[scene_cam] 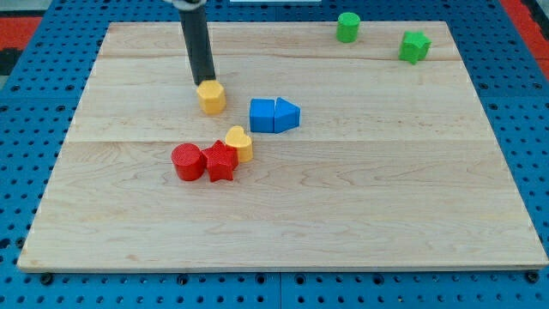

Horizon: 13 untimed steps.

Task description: Push the yellow hexagon closer to green star

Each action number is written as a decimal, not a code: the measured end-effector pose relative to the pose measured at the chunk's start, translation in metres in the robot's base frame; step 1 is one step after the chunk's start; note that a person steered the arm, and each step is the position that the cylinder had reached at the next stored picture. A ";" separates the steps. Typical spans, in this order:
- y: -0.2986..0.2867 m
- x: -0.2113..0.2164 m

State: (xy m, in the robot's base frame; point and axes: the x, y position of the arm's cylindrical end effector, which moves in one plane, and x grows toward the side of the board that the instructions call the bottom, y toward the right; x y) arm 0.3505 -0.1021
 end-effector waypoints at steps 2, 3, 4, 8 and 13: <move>0.001 0.055; 0.010 0.073; 0.057 0.060; 0.219 0.055; 0.275 0.000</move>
State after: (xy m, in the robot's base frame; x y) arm 0.3502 0.1730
